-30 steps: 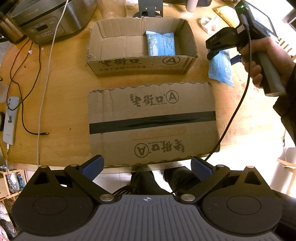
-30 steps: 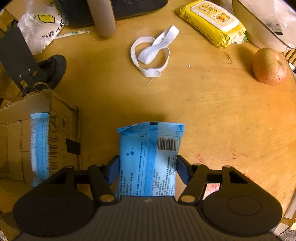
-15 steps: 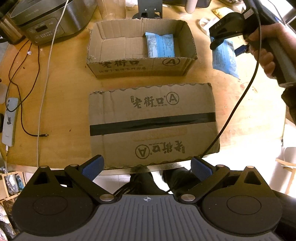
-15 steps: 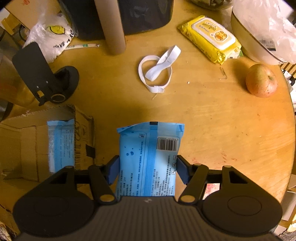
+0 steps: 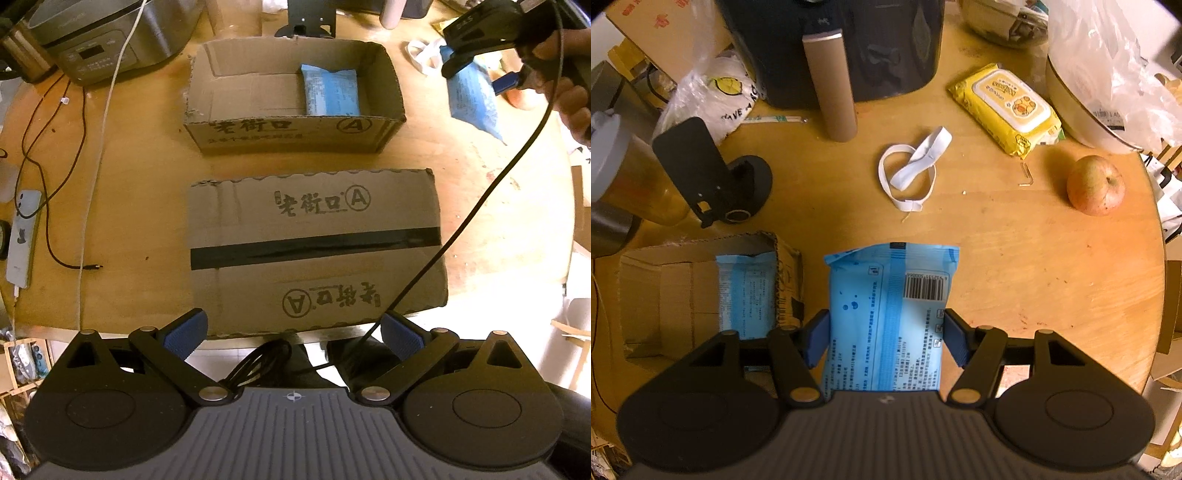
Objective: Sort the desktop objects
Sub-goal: 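Carry the smaller blue packet with the right gripper over the open box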
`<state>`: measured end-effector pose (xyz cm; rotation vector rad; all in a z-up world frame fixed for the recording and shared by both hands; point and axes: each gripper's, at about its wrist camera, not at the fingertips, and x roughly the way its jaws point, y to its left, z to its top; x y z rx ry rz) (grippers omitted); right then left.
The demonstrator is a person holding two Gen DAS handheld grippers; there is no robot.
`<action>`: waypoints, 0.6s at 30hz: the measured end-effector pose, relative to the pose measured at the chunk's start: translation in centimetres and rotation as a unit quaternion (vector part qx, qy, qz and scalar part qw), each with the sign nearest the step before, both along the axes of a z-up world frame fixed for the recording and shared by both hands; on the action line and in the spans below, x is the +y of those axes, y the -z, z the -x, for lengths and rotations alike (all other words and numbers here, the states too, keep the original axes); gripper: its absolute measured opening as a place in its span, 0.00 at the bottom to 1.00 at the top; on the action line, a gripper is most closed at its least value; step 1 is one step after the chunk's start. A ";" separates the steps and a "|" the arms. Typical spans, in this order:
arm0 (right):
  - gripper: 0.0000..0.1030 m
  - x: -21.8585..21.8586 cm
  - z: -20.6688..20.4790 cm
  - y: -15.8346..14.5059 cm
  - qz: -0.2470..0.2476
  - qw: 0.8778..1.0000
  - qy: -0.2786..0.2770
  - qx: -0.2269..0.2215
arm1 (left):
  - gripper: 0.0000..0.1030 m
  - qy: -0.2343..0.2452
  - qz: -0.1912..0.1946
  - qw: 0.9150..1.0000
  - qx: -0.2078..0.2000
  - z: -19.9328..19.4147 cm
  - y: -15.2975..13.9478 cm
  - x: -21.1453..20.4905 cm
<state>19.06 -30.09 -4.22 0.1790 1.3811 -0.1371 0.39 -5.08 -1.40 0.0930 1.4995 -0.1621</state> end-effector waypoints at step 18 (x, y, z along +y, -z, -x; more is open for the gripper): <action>0.60 1.0 0.3 -0.6 0.002 1.000 -0.008 -0.001 | 1.00 -0.021 -0.034 0.999 -0.001 -0.1 0.2 2.0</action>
